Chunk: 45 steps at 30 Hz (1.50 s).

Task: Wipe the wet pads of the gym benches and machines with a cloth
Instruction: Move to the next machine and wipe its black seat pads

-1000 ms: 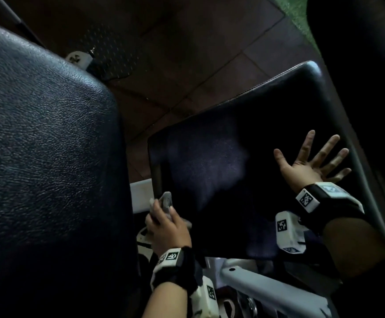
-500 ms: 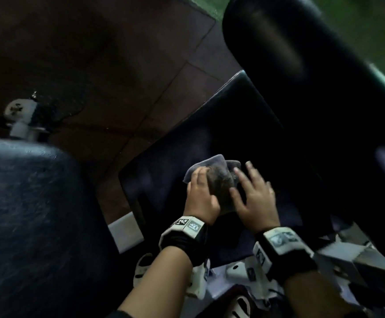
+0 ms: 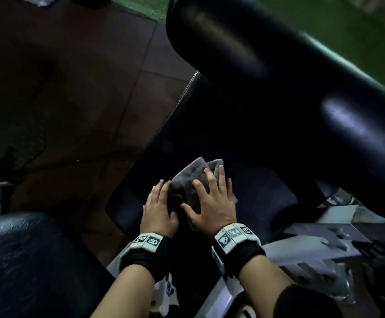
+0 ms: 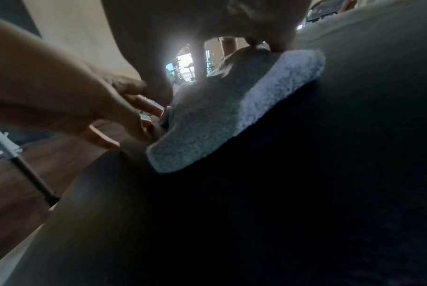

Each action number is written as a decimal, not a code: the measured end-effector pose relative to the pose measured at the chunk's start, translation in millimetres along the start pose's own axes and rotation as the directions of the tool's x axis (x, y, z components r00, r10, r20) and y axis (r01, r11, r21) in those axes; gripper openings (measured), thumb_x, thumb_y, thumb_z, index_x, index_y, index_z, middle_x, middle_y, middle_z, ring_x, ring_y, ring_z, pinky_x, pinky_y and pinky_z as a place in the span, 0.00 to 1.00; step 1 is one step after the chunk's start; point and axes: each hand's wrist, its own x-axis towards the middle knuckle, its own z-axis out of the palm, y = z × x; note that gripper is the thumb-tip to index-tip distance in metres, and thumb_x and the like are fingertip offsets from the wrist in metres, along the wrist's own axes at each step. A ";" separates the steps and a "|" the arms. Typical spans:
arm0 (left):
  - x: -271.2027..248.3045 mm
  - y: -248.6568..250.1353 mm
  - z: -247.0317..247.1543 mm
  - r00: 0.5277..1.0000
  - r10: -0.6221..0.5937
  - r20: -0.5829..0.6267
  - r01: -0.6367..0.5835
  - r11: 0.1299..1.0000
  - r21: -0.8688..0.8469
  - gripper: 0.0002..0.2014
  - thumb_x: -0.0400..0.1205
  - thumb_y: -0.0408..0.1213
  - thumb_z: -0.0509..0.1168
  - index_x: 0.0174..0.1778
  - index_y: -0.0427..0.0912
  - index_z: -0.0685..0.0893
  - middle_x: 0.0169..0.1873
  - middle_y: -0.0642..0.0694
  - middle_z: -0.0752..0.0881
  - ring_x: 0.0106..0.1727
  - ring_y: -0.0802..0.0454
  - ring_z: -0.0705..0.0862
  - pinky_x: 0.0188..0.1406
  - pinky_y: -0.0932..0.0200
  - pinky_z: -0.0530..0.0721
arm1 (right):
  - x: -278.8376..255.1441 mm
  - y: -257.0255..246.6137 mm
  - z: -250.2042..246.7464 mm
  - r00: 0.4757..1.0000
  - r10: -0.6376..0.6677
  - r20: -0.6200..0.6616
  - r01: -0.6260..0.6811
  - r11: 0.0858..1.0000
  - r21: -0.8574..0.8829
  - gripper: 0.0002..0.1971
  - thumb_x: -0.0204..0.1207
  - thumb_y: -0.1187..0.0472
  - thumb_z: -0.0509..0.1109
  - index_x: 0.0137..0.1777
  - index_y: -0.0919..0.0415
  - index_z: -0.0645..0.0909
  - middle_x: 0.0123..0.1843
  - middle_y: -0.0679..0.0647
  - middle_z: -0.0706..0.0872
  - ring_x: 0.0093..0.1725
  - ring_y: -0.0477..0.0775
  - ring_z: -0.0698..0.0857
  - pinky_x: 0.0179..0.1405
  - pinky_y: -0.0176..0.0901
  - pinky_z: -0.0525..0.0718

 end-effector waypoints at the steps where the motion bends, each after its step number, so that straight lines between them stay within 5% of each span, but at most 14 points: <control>1: -0.7 -2.1 2.2 1.000 0.009 0.010 -0.009 1.000 -0.004 0.40 0.76 0.30 0.67 0.83 0.53 0.57 0.83 0.55 0.54 0.83 0.52 0.52 0.78 0.37 0.61 | 1.6 -0.2 2.9 1.000 -0.004 0.009 0.005 1.000 -0.016 0.34 0.62 0.39 0.70 0.69 0.47 0.73 0.78 0.59 0.67 0.80 0.70 0.54 0.74 0.71 0.60; 4: -3.3 -0.2 6.9 1.000 0.018 -0.011 -0.018 1.000 -0.005 0.41 0.76 0.30 0.67 0.83 0.51 0.54 0.83 0.54 0.53 0.84 0.53 0.49 0.78 0.32 0.58 | 2.2 0.6 8.7 1.000 -0.020 -0.005 0.020 0.999 0.024 0.40 0.58 0.53 0.77 0.74 0.40 0.72 0.79 0.59 0.67 0.80 0.73 0.54 0.68 0.70 0.72; 7: -6.2 7.0 6.9 1.000 -0.012 -0.022 0.014 0.996 0.083 0.41 0.77 0.38 0.68 0.83 0.53 0.53 0.83 0.55 0.52 0.84 0.53 0.49 0.77 0.28 0.56 | -3.0 12.2 9.8 0.996 -0.021 -0.086 0.030 0.994 0.101 0.33 0.61 0.62 0.75 0.69 0.43 0.78 0.77 0.57 0.72 0.79 0.69 0.61 0.54 0.63 0.85; 11: -11.2 17.9 5.8 0.999 0.043 0.012 -0.044 0.985 0.168 0.41 0.78 0.53 0.67 0.82 0.63 0.50 0.83 0.56 0.46 0.84 0.53 0.46 0.75 0.26 0.57 | -23.6 54.6 -3.9 0.970 0.078 -0.231 -0.044 0.988 0.149 0.30 0.63 0.63 0.65 0.69 0.53 0.80 0.76 0.63 0.72 0.78 0.71 0.62 0.71 0.59 0.72; 14: -15.8 22.2 11.1 0.987 0.101 0.123 -0.130 0.958 0.255 0.41 0.78 0.61 0.63 0.79 0.71 0.43 0.82 0.59 0.38 0.84 0.56 0.39 0.76 0.26 0.53 | -50.8 93.2 -19.2 0.872 0.351 -0.342 -0.285 0.931 0.228 0.28 0.69 0.61 0.60 0.72 0.59 0.77 0.77 0.68 0.69 0.77 0.74 0.62 0.76 0.58 0.59; 18: -17.2 20.0 16.8 0.962 0.135 0.236 -0.197 0.944 0.265 0.42 0.76 0.63 0.65 0.76 0.77 0.41 0.79 0.63 0.29 0.81 0.56 0.28 0.75 0.23 0.50 | -70.7 130.3 -28.1 0.670 0.631 -0.392 -0.461 0.767 0.446 0.29 0.75 0.71 0.67 0.77 0.62 0.70 0.79 0.68 0.62 0.79 0.70 0.59 0.76 0.66 0.64; 22: -16.3 15.3 16.8 0.955 0.150 0.256 -0.214 0.946 0.243 0.43 0.75 0.57 0.70 0.76 0.76 0.45 0.75 0.67 0.25 0.78 0.59 0.25 0.73 0.21 0.49 | -67.4 137.6 -24.2 0.608 0.705 -0.366 -0.456 0.687 0.566 0.30 0.79 0.67 0.63 0.81 0.61 0.61 0.82 0.67 0.54 0.82 0.64 0.54 0.79 0.58 0.62; 26: -16.0 15.8 17.0 0.957 0.153 0.247 -0.214 0.946 0.243 0.43 0.75 0.56 0.71 0.73 0.78 0.45 0.75 0.68 0.27 0.79 0.58 0.26 0.73 0.20 0.49 | -75.5 133.2 -10.9 0.601 0.691 -0.402 -0.448 0.707 0.547 0.32 0.81 0.62 0.60 0.83 0.60 0.54 0.83 0.67 0.52 0.83 0.64 0.51 0.79 0.60 0.62; 31: -15.0 15.4 20.4 0.963 0.145 0.228 -0.199 0.952 0.234 0.44 0.72 0.58 0.72 0.74 0.78 0.46 0.77 0.68 0.29 0.81 0.57 0.28 0.73 0.20 0.49 | -104.8 96.3 23.8 0.582 0.750 -0.316 -0.438 0.616 0.655 0.33 0.83 0.54 0.59 0.82 0.68 0.51 0.81 0.70 0.57 0.79 0.65 0.60 0.76 0.30 0.54; 36: -15.8 19.0 19.3 0.967 0.132 0.217 -0.180 0.959 0.220 0.45 0.72 0.55 0.73 0.78 0.73 0.51 0.82 0.61 0.33 0.82 0.55 0.31 0.75 0.21 0.49 | -135.4 66.1 56.6 0.673 0.725 -0.149 -0.429 0.546 0.720 0.39 0.80 0.45 0.59 0.83 0.62 0.45 0.84 0.54 0.53 0.83 0.54 0.55 0.81 0.46 0.57; 39: -14.9 19.2 18.1 0.967 0.115 0.228 -0.165 0.962 0.216 0.46 0.71 0.52 0.75 0.77 0.75 0.52 0.81 0.62 0.34 0.82 0.57 0.31 0.75 0.22 0.49 | -124.9 84.9 49.3 0.614 0.785 -0.082 -0.457 0.439 0.774 0.46 0.75 0.35 0.58 0.84 0.60 0.44 0.83 0.60 0.60 0.81 0.57 0.62 0.78 0.56 0.65; 42: -13.7 19.2 19.1 0.968 0.109 0.228 -0.157 0.966 0.203 0.47 0.71 0.51 0.76 0.77 0.75 0.52 0.81 0.63 0.34 0.82 0.57 0.31 0.75 0.22 0.51 | -113.0 102.1 33.6 0.523 0.851 0.055 -0.522 0.268 0.810 0.47 0.74 0.38 0.63 0.84 0.55 0.41 0.79 0.62 0.67 0.76 0.60 0.71 0.74 0.51 0.70; 45: -15.1 19.5 20.5 0.969 0.110 0.222 -0.155 0.967 0.200 0.47 0.71 0.50 0.77 0.78 0.74 0.53 0.81 0.63 0.33 0.82 0.56 0.31 0.75 0.21 0.51 | -119.6 94.3 38.2 0.521 0.850 0.076 -0.512 0.240 0.825 0.48 0.74 0.37 0.65 0.84 0.54 0.42 0.79 0.60 0.69 0.75 0.58 0.72 0.74 0.51 0.71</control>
